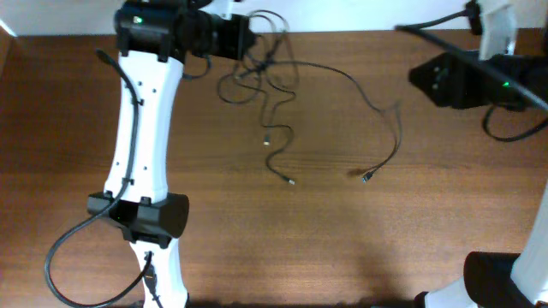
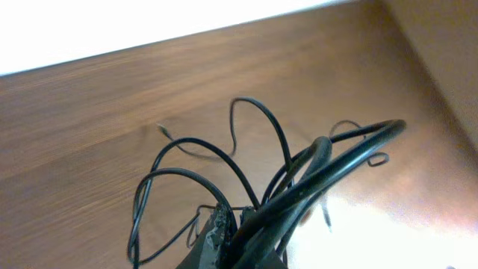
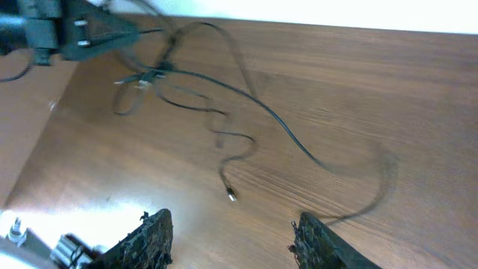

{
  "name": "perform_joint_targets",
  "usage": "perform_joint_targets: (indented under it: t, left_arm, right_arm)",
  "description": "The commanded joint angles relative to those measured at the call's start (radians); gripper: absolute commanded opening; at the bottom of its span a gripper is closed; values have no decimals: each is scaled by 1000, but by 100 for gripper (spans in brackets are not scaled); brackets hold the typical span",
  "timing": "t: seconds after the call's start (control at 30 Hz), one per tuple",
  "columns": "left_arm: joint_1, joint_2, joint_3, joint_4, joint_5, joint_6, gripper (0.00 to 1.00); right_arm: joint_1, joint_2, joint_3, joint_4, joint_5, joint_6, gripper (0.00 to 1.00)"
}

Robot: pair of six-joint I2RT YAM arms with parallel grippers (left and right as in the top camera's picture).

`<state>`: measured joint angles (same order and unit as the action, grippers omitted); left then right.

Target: Untangle cables

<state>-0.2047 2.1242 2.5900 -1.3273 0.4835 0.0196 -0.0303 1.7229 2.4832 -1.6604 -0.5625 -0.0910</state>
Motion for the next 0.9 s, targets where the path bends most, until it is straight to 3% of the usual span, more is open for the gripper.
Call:
perform_joint_targets:
  t: [0.0, 0.13, 0.3, 0.4, 0.7, 0.87]
  left_arm:
    - [-43, -40, 5, 1, 248, 118, 0]
    - [-42, -40, 5, 6, 464, 137, 0]
    - [-42, -40, 5, 19, 597, 136, 4]
    - [-45, -40, 5, 12, 613, 135, 8]
    - [-44, -40, 5, -3, 613, 131, 2]
    - [-44, -40, 5, -29, 613, 132, 1]
  right_arm:
    - [91, 32, 0, 18, -6, 8, 50]
    - [134, 53, 0, 77, -10, 21, 50]
    - [183, 59, 0, 117, -10, 21, 56]
    - [218, 79, 0, 160, -10, 20, 56]
    - [346, 137, 0, 296, 3, -10, 57]
    - [345, 204, 0, 322, 156, -9, 54]
